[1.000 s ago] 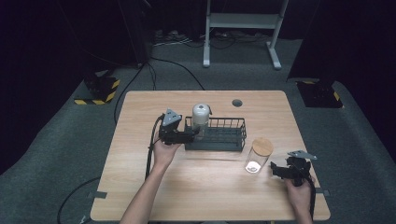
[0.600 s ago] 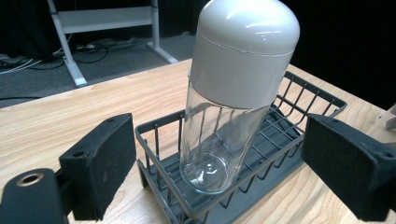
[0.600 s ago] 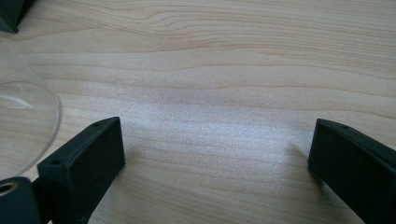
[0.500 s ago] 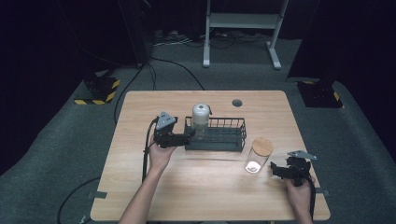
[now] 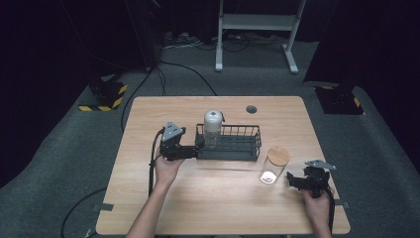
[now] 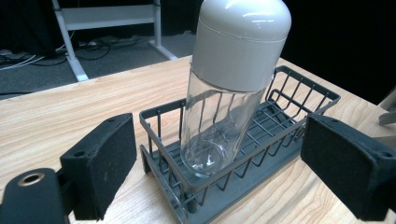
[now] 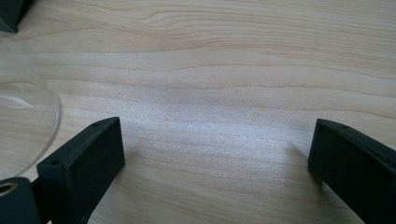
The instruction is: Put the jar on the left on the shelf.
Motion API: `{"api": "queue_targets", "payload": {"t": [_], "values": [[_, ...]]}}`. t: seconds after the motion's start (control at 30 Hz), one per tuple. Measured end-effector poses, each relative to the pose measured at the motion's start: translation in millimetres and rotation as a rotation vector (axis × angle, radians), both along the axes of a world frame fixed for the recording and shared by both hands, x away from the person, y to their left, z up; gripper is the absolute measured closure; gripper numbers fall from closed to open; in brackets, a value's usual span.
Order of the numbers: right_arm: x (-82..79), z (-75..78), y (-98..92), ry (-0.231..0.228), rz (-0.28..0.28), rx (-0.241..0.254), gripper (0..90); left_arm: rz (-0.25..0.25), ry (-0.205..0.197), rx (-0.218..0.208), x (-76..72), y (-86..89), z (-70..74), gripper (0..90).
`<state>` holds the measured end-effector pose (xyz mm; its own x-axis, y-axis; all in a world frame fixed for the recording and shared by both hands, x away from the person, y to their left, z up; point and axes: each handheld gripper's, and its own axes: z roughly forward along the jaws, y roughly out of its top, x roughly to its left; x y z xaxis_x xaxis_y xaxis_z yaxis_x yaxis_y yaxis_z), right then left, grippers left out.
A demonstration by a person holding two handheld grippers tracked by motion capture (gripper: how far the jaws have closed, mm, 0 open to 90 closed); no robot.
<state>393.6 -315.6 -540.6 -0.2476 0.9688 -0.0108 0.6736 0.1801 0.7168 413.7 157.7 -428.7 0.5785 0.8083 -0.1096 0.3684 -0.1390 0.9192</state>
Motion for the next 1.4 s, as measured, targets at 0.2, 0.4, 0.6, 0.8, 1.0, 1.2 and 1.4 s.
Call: {"api": "queue_targets", "payload": {"t": [0.2, 0.4, 0.6, 0.8, 1.0, 1.2, 1.4], "values": [[-0.1, 0.0, 0.1, 0.000, 0.000, 0.000, 3.2, 0.002, 0.003, -0.006, -5.1, 2.8, -1.7, 10.8], [-0.1, 0.0, 0.1, 0.000, 0.000, 0.000, 3.2, 0.003, 0.010, -0.008, -10.0, 5.0, -4.1, 10.8], [-0.1, 0.0, 0.1, 0.000, 0.001, 0.000, 3.1, 0.003, 0.021, -0.011, -15.6, 8.8, -6.5, 10.7], [-0.1, 0.0, 0.1, 0.000, 0.001, 0.000, 3.1, 0.005, 0.015, -0.014, -20.8, 10.6, -7.3, 10.7], [-0.2, 0.0, 0.2, 0.000, 0.002, 0.000, 3.1, 0.006, 0.027, -0.008, -24.6, 11.8, -11.2, 10.7], [-0.2, -0.1, 0.2, 0.000, 0.002, 0.000, 3.1, 0.007, 0.034, -0.013, -29.0, 13.5, -15.4, 10.7], [-0.3, -0.1, 0.3, 0.000, 0.002, 0.000, 3.1, 0.001, 0.046, -0.015, -32.7, 15.3, -21.3, 10.6]]}}
